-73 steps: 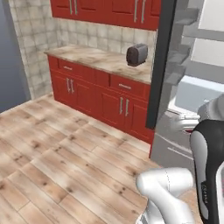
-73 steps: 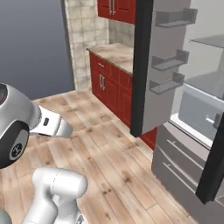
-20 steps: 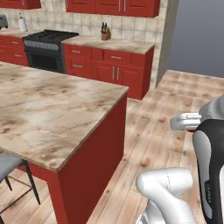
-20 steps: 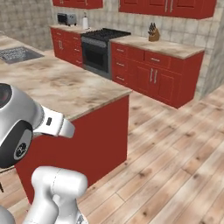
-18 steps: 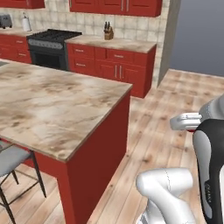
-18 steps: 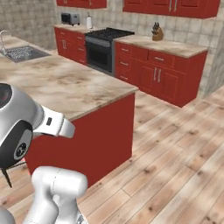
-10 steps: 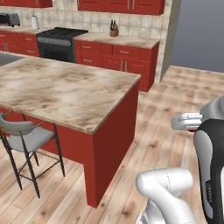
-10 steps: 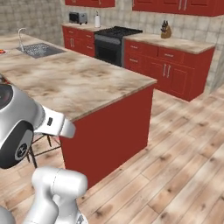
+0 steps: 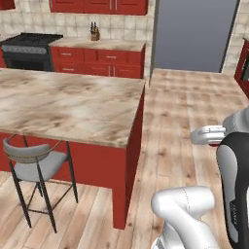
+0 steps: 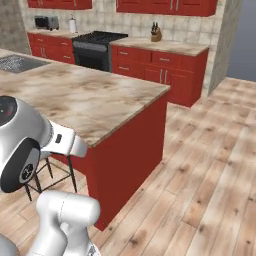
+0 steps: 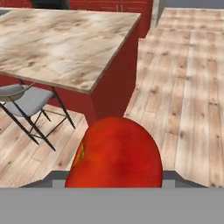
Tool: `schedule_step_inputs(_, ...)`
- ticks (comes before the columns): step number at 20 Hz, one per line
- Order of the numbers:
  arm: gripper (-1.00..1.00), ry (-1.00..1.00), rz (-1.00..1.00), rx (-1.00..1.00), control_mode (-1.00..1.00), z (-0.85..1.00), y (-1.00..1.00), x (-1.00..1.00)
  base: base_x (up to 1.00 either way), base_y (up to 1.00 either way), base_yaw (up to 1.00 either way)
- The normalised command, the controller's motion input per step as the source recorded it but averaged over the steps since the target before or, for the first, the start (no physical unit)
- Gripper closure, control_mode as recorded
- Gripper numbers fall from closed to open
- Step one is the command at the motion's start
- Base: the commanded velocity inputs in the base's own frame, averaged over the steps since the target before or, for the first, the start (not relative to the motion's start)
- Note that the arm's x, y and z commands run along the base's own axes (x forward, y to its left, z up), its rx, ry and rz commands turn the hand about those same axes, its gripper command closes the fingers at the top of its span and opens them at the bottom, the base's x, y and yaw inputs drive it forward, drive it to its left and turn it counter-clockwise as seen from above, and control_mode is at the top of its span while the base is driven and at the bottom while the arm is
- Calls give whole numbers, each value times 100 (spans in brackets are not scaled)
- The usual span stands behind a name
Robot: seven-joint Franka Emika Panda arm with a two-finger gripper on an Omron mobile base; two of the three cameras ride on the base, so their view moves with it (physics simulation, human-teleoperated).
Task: Take the cheese, fish, and tomato from the fridge and place them on the plate on the dining counter to create an appetizer plate.
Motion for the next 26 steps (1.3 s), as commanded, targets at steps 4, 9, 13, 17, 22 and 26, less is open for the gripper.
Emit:
schedule_step_inputs(4, 100, 0, 0, 0, 100, 0, 0, 0, 0, 100, -52)
schedule_step_inputs(9, 100, 0, 0, 0, 100, 0, 0, 0, -8, 100, -24)
schedule_step_inputs(13, 100, 0, 0, 0, 100, 0, 0, 0, -75, 100, -2)
schedule_step_inputs(17, 100, 0, 0, 0, 100, 0, 0, 0, -97, 100, 0)
schedule_step_inputs(22, 100, 0, 0, 0, 100, 0, 0, 0, -43, 100, 0)
schedule_step_inputs(26, 100, 0, 0, 0, 100, 0, 0, 0, 0, 100, 0)
